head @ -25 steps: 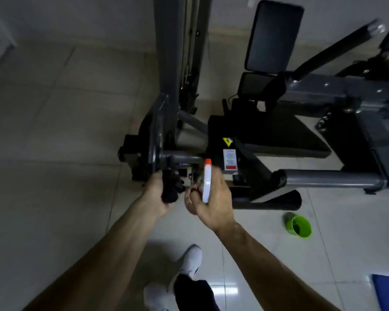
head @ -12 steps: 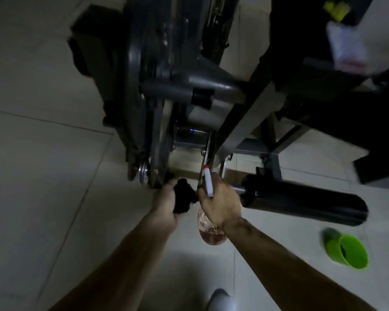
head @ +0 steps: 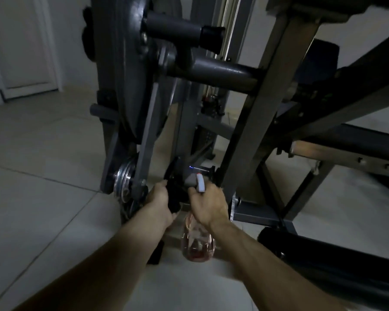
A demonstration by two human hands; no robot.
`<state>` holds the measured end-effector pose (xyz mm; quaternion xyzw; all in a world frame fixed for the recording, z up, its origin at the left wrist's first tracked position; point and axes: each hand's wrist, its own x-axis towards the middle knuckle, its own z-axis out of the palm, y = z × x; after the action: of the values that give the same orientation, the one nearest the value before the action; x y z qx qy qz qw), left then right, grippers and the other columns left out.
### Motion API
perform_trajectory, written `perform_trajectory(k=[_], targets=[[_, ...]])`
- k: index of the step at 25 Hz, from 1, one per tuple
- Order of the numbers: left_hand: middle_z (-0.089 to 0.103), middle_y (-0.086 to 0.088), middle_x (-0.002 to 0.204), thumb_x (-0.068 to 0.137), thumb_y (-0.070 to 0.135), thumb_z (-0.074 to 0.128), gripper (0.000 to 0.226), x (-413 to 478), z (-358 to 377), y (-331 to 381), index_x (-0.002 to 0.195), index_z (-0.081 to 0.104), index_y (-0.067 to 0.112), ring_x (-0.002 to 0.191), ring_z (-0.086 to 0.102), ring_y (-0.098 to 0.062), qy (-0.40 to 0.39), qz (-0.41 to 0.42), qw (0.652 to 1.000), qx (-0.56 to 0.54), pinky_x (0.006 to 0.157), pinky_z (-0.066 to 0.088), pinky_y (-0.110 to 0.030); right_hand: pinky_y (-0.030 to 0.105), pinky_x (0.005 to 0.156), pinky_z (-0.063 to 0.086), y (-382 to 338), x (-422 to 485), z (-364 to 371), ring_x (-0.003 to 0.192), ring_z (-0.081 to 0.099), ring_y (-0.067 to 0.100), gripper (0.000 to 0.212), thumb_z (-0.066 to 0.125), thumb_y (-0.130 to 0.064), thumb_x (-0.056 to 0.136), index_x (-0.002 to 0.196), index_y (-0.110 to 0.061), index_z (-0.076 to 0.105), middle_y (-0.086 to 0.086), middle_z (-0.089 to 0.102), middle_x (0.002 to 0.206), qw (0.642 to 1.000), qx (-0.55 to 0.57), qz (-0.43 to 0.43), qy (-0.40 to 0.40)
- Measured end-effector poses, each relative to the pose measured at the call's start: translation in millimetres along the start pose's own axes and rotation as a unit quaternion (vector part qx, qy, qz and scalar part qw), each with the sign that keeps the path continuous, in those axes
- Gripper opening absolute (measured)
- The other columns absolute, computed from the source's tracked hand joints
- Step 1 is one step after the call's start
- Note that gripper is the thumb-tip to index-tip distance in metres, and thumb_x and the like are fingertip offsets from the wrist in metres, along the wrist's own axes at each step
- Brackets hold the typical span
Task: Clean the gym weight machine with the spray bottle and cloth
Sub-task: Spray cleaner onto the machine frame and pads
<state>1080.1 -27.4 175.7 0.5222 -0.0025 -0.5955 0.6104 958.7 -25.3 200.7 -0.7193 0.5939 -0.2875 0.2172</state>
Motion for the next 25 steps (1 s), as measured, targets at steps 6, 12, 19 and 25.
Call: perform_trajectory(k=[6,12,19,25], targets=[[0.066,-0.012,0.085,0.098,0.038,0.055,0.032,-12,-32,-20,0.102,0.068,0.009,0.065,0.058,-0.024,0.007,-0.030,0.999,0.019,0.052,0.043,-0.027,0.045,0.077,0.057,21,-41,1,0.079,0.066,0.021,0.025,0.056,-0.047,0.094,0.089,-0.023,0.060,-0.001,0.068,0.083,0.995,0.093,0.017,-0.026],[0.065,-0.006,0.079,0.098,0.038,0.056,0.029,-9,-53,-74,0.092,0.068,0.012,0.064,0.059,-0.019,0.012,-0.067,0.996,0.056,0.046,0.043,-0.021,0.034,0.060,0.050,114,-97,32,0.070,0.059,0.016,0.025,0.065,-0.039,0.087,0.098,-0.023,0.049,-0.004,0.061,0.085,0.998,0.002,-0.055,0.028],[0.068,-0.006,0.097,0.097,0.036,0.057,0.032,-3,-73,-120,0.117,0.066,0.012,0.075,0.063,-0.018,0.032,-0.117,0.990,0.075,0.043,0.048,-0.023,0.038,0.072,0.059,201,-132,66,0.078,0.065,0.014,0.031,0.059,-0.057,0.097,0.093,-0.028,0.069,-0.008,0.065,0.087,0.971,-0.206,0.010,-0.121],[0.069,-0.007,0.092,0.098,0.040,0.054,0.032,2,-65,-116,0.106,0.066,0.011,0.072,0.063,-0.019,0.032,-0.105,0.992,0.054,0.052,0.048,-0.028,0.033,0.074,0.058,166,-112,51,0.081,0.068,0.016,0.029,0.054,-0.051,0.100,0.101,-0.029,0.072,-0.007,0.072,0.086,0.970,-0.218,0.009,-0.110]])
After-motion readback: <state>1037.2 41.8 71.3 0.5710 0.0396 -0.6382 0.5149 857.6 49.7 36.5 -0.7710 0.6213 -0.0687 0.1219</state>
